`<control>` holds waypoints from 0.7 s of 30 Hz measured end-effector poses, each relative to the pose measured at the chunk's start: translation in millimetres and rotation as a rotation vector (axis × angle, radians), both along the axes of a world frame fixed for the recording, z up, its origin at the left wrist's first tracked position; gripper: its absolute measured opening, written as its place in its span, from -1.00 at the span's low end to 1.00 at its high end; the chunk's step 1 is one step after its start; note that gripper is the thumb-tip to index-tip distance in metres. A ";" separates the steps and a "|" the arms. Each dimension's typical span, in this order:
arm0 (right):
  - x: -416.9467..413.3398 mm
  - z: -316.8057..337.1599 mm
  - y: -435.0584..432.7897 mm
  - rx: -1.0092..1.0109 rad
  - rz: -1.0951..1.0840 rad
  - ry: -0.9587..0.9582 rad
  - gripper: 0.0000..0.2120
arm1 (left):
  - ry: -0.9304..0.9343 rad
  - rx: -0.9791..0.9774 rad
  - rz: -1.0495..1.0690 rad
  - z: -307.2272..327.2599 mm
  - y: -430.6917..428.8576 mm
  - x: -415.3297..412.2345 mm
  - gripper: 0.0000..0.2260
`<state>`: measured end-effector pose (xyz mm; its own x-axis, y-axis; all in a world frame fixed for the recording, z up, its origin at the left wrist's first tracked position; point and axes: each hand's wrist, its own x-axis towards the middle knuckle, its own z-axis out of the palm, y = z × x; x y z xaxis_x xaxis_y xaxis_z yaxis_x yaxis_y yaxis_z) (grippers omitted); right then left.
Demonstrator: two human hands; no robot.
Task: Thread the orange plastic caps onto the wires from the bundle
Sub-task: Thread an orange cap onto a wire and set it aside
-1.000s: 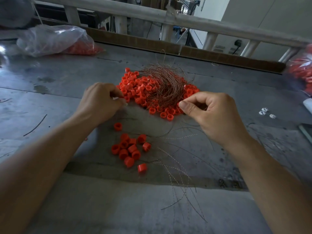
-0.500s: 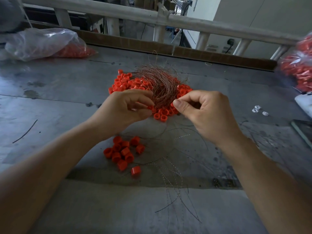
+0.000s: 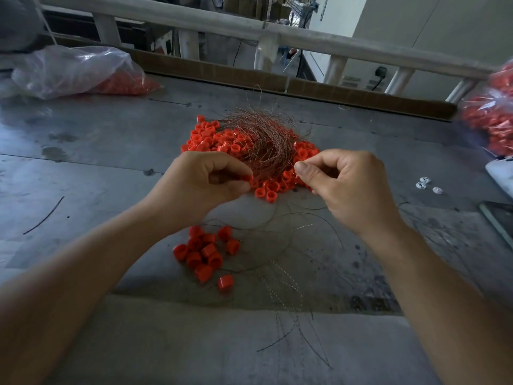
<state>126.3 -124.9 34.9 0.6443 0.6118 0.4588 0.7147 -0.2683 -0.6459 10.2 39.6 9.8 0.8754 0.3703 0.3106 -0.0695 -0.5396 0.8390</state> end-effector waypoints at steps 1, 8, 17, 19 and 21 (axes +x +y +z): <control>-0.1 0.1 0.4 -0.005 0.005 -0.006 -0.88 | -0.012 -0.020 -0.029 2.4 -3.0 -3.4 -0.80; -11.8 -5.4 7.4 -0.181 0.295 -0.084 -0.71 | -0.077 -0.106 -0.271 13.9 -28.1 -17.7 -0.83; -14.5 -13.4 10.5 -0.089 0.415 -0.049 -0.58 | -0.071 -0.174 -0.372 16.3 -33.0 -20.7 -0.83; -14.3 -12.5 11.0 -0.062 0.447 -0.075 -0.73 | -0.065 -0.183 -0.381 15.9 -33.1 -21.5 -0.82; -13.0 -10.2 10.4 -0.018 0.440 -0.085 -0.84 | -0.073 -0.185 -0.395 17.7 -33.1 -22.5 -0.80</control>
